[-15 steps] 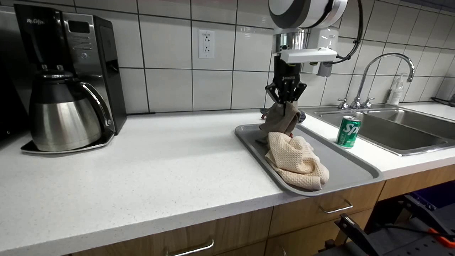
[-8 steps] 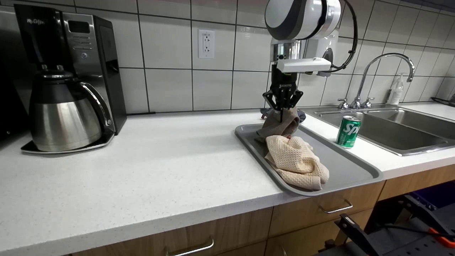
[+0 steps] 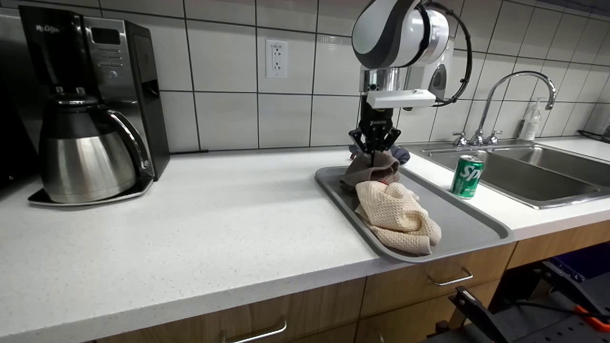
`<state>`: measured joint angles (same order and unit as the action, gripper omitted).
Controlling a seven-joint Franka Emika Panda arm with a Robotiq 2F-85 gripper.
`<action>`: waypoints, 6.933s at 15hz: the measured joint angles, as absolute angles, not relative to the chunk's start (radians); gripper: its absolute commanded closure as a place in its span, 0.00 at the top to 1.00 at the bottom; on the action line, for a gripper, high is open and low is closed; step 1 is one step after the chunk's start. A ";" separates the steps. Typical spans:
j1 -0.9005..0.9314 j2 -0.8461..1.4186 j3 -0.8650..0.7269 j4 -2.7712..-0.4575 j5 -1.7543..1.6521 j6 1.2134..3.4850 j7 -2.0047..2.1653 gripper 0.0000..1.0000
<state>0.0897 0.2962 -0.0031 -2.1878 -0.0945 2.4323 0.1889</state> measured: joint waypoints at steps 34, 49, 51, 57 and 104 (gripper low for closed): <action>0.070 0.320 -0.041 -2.068 -0.099 2.387 0.130 1.00; 0.070 0.320 -0.041 -2.068 -0.099 2.387 0.130 1.00; 0.070 0.320 -0.041 -2.068 -0.099 2.387 0.130 1.00; 0.070 0.320 -0.041 -2.068 -0.099 2.387 0.130 1.00; -0.045 0.558 -0.135 -1.841 0.068 2.592 0.291 1.00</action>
